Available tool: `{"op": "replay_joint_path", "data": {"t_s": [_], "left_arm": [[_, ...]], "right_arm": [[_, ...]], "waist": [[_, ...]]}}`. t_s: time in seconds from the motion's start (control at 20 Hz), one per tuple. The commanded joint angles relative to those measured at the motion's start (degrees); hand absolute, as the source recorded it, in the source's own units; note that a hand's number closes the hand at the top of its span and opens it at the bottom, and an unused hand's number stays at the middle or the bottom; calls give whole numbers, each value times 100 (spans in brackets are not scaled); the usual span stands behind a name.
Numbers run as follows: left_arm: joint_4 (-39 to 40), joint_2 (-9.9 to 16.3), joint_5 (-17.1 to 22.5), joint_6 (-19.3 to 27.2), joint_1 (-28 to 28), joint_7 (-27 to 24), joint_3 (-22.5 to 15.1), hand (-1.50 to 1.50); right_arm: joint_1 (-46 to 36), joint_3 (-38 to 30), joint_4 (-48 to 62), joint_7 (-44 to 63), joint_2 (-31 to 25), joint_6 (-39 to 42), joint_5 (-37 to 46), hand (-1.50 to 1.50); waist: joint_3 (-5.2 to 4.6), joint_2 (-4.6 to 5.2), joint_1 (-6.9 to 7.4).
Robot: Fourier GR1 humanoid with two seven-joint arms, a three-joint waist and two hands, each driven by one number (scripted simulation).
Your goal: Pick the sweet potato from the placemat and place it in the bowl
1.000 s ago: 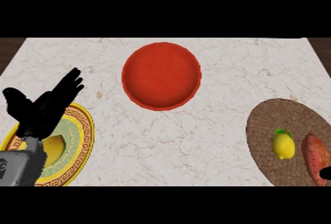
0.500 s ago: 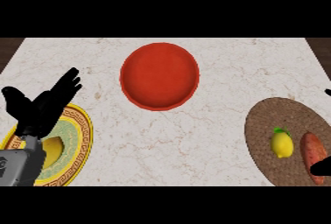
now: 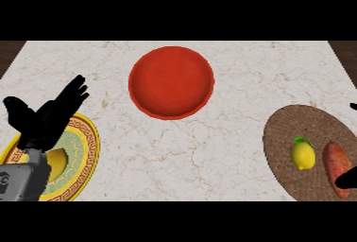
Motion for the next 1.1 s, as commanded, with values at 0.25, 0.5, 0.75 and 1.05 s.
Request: {"op": "replay_joint_path", "data": {"t_s": [0.25,0.5,0.75,1.05], "left_arm": [[364,-158,-88,-213,-76,-273,160,0],[-248,38,62,-307,-9,293,297,0],[92,-158,-187,-339,12,-89,289,0],[337,-143,-216,-384,-248,-38,433,0]], "right_arm": [[-324,-181,720,19,472,567,478,-150],[-357,144,1238,-117,999,432,959,-150],[-204,-435,1204,-276,912,966,836,-150],[-221,-39,1618,-444,1584,697,1538,-150]], "waist": [[-1,4,0],[1,-1,36],[0,-2,-7],[0,3,-9]]}}
